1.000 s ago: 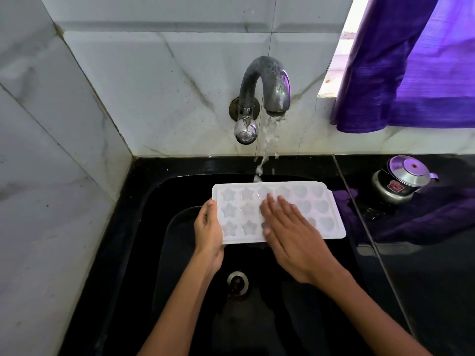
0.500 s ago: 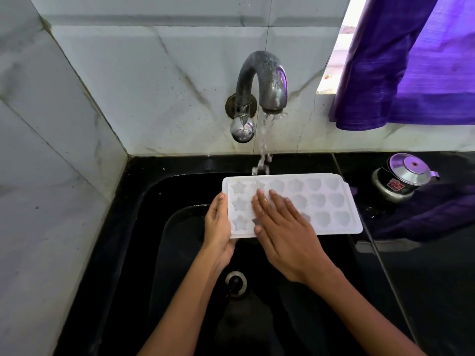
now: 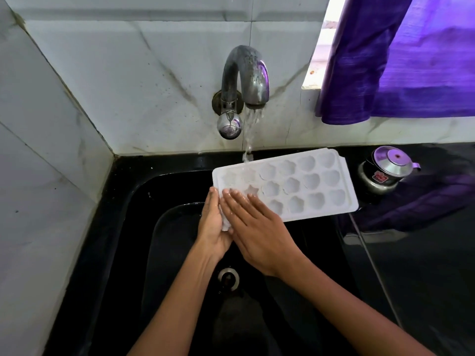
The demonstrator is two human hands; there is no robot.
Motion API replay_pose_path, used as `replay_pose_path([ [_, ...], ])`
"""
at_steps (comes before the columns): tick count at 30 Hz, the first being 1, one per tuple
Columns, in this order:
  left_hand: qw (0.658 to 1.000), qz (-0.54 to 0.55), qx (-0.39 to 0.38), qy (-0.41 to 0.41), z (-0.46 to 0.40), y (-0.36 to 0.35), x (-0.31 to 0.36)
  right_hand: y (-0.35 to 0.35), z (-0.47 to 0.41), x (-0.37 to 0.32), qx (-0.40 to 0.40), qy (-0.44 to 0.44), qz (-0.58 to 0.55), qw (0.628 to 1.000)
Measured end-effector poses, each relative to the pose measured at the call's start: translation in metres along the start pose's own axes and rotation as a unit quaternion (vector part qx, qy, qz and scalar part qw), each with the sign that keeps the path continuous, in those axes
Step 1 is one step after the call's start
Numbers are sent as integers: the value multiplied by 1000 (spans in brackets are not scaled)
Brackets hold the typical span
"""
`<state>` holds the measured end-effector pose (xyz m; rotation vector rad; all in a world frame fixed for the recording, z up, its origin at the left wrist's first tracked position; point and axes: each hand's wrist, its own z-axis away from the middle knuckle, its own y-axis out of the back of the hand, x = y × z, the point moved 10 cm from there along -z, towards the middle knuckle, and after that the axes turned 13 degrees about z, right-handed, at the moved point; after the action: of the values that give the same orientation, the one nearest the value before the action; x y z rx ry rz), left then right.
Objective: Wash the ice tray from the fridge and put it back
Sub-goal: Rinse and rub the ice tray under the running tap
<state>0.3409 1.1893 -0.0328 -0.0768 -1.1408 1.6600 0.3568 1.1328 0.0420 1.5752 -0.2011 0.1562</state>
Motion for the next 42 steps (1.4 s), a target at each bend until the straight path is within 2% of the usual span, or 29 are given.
replay_pose_path([
  [11,996,-13,44,-81,8,33,33,-4,16,11,32,-44,-48,997],
  [16,988,-38,74,-128,19,60,65,-16,18,49,26,-119,-63,991],
  [21,985,-57,76,-146,29,80,81,-33,27,72,10,-171,-25,985],
  [23,985,-54,74,-146,33,82,78,-35,30,76,22,-213,-63,975],
  [26,985,-44,76,-145,37,83,74,-37,37,86,55,-303,-221,925],
  [29,985,-46,69,-149,45,84,73,-41,47,101,88,-373,-437,814],
  [31,982,-68,59,-169,52,83,77,-36,51,112,114,-366,-530,756],
  [33,971,-120,46,-203,61,82,84,-34,57,115,107,-337,-591,725],
  [35,949,-196,40,-245,71,80,90,-37,67,112,92,-324,-618,710],
  [38,904,-308,51,-292,84,82,90,-48,85,108,82,-334,-613,712],
  [40,900,-330,56,-280,90,88,79,-57,98,103,85,-339,-614,708],
  [42,915,-313,58,-248,93,96,65,-63,109,94,89,-332,-616,708],
])
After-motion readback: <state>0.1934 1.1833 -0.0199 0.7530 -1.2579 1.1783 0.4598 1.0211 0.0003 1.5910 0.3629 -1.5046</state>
